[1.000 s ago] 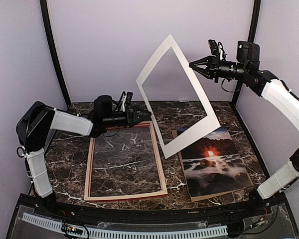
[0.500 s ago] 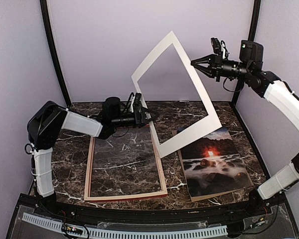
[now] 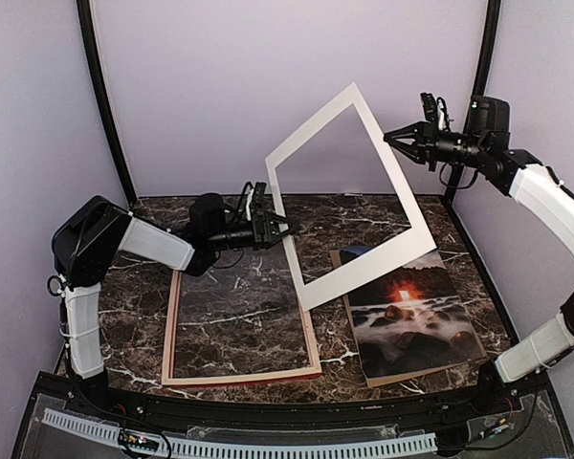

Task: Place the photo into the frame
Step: Place the mat board on the glass panel.

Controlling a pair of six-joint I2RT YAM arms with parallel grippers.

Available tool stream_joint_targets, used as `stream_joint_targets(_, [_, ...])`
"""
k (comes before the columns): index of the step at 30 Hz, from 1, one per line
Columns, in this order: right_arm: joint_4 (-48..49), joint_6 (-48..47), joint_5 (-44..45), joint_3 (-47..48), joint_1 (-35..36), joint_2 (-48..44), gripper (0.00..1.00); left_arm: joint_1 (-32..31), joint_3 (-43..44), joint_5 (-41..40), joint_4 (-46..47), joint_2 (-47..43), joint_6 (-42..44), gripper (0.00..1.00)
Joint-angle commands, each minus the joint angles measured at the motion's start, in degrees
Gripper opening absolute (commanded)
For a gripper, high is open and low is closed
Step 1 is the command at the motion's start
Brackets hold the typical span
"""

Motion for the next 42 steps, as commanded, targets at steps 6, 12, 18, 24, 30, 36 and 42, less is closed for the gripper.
stream_joint_targets(6, [1.95,-2.73,0.28,-4.19,-2.14,-0.78,0.0,1.57,-2.67,1.36,2.75,-6.55,-0.12,0.52])
stream_joint_targets(12, [1.4,-4.03,0.47,-5.76,-3.1,-0.14,0.0,1.81,-3.37,0.85,2.1,-7.6,-0.12,0.56])
stream_joint_targets(18, [1.21,-5.08,0.7,-6.85,-4.09,0.31,0.0,2.09,-3.66,0.88,1.13,-7.97,0.1,0.5])
stream_joint_targets(24, [2.07,-4.98,-0.09,-8.09,-4.39,0.76,0.0,2.86,-5.33,-0.46,-0.32,-9.44,1.07,0.51])
stream_joint_targets(30, [2.59,-4.9,-0.35,-9.02,-4.4,0.66,0.0,3.23,-6.03,-1.54,-2.52,-9.9,2.21,0.52])
stream_joint_targets(36, [3.02,-4.7,-0.83,-9.6,-4.39,0.59,0.0,3.28,-6.08,-1.79,-3.43,-10.04,2.58,0.46])
stream_joint_targets(42, [4.03,-3.99,-1.46,-10.17,-4.39,0.53,0.0,3.29,-5.8,-3.48,-6.41,-10.28,3.35,0.52])
